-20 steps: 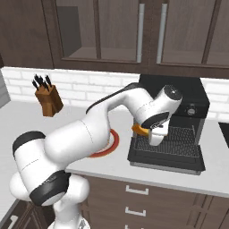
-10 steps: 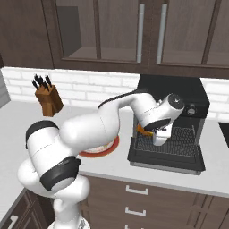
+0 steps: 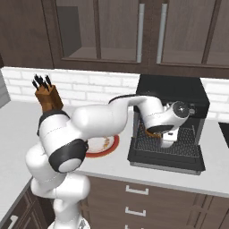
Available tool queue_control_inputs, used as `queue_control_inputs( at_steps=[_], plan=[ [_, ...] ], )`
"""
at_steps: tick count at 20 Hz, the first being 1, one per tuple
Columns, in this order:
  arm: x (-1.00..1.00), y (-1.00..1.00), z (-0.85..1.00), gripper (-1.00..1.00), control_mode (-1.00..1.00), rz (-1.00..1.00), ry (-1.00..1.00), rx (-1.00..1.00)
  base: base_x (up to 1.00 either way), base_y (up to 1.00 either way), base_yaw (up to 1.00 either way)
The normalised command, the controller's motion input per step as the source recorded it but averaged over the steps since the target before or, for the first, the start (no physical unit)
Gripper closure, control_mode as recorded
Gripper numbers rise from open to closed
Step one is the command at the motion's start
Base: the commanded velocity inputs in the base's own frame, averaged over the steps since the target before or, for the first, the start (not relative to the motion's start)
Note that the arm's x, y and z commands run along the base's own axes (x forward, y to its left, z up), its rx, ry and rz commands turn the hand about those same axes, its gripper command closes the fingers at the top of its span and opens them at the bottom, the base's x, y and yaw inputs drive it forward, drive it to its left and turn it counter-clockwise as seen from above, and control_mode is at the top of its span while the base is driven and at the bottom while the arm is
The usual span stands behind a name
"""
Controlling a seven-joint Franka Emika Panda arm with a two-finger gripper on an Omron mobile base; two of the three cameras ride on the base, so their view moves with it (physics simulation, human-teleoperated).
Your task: Pick up the kebab skewer and baguette bread, and place them inside the toaster oven. Close the toaster oven door and start by setting the timer.
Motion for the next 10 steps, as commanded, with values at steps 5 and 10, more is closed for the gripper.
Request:
queue_control_inputs(
  at_steps=[5, 10],
  plan=[
    [0.50, -0.15, -0.02, 1.00, -1.00, 0.00, 0.00, 0.00, 0.00, 0.00, 0.00],
    [0.44, 0.00, -0.10, 1.00, -1.00, 0.00, 0.00, 0.00, 0.00, 0.00, 0.00]
  ],
)
